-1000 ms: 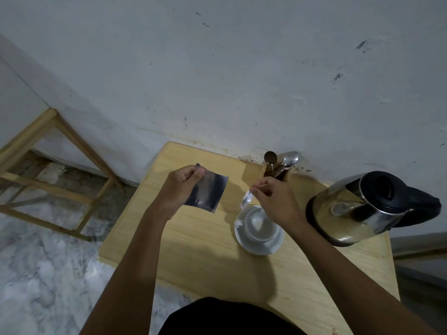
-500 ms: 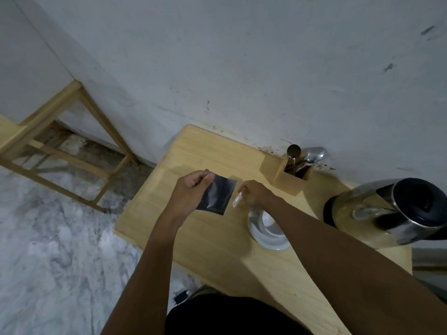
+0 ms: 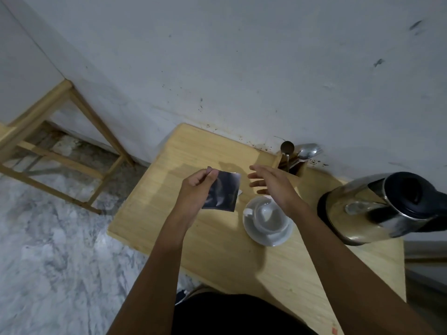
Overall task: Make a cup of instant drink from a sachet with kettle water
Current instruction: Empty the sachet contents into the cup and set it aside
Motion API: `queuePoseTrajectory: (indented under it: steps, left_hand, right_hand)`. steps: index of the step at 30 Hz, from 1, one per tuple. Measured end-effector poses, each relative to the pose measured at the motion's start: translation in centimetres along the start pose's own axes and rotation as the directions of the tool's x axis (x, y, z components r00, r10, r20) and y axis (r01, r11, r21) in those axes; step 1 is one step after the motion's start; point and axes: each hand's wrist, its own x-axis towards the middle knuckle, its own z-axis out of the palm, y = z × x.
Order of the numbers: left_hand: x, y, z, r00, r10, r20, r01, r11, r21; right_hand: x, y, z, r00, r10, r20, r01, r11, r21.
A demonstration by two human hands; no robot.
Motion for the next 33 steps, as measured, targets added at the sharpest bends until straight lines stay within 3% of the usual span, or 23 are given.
queuePoseTrajectory:
  steps: [4, 9, 12, 15, 19, 24, 26, 29, 33]
  left_hand:
    - [-0.3, 0.8, 2.9, 0.997, -0.016, 0.077, 0.024, 0.995, -0.096]
    - [-1.1, 1.0, 5.5, 0.969, 0.032, 0.246, -0.009, 0.996, -0.094]
    - [-1.5, 1.1, 6.4, 0.952, 0.07, 0.298, -0.092, 0.994, 0.059]
    - [-2.0, 0.9, 7.4, 0.931, 0.04, 0.364, -0.113, 0.977, 0.18]
    - [-2.8, 0.4, 9.1, 0.923, -0.012, 0.385, -0.028, 0.995, 0.1]
    - [-3.5, -1.0, 10.5, 0.917, -0.06, 0.395, 0.029, 0.996, 0.083]
    - [-3.4, -1.6, 10.3, 0.945, -0.019, 0.327, -0.025, 0.991, 0.132]
    - [-2.7, -3.0, 8.9, 0.969, 0.08, 0.234, -0.155, 0.933, 0.325]
    - [-0.8, -6.9, 6.8, 0.957, 0.028, 0.288, -0.198, 0.788, 0.583]
  right_hand:
    - [-3.6, 1.1, -0.8, 0.993, -0.081, 0.083, 0.083, 0.996, -0.021]
    - [-5.0, 2.3, -2.3, 0.97, -0.219, -0.105, 0.205, 0.971, -0.125]
    - [-5.9, 3.4, -3.8, 0.951, -0.262, -0.164, 0.236, 0.958, -0.162]
    - [-7.0, 4.8, -5.1, 0.942, -0.229, -0.244, 0.217, 0.973, -0.076]
    - [-9.1, 6.6, -6.0, 0.964, -0.14, -0.224, 0.171, 0.977, 0.126]
    - [-10.9, 8.5, -6.5, 0.974, -0.075, -0.216, 0.12, 0.971, 0.206]
    - [-11.6, 8.6, -7.0, 0.968, -0.08, -0.238, 0.126, 0.974, 0.188]
    - [-12.3, 8.6, -8.0, 0.962, -0.113, -0.25, 0.124, 0.992, 0.026]
    - [-12.5, 8.4, -8.7, 0.969, -0.09, -0.229, 0.055, 0.987, -0.152]
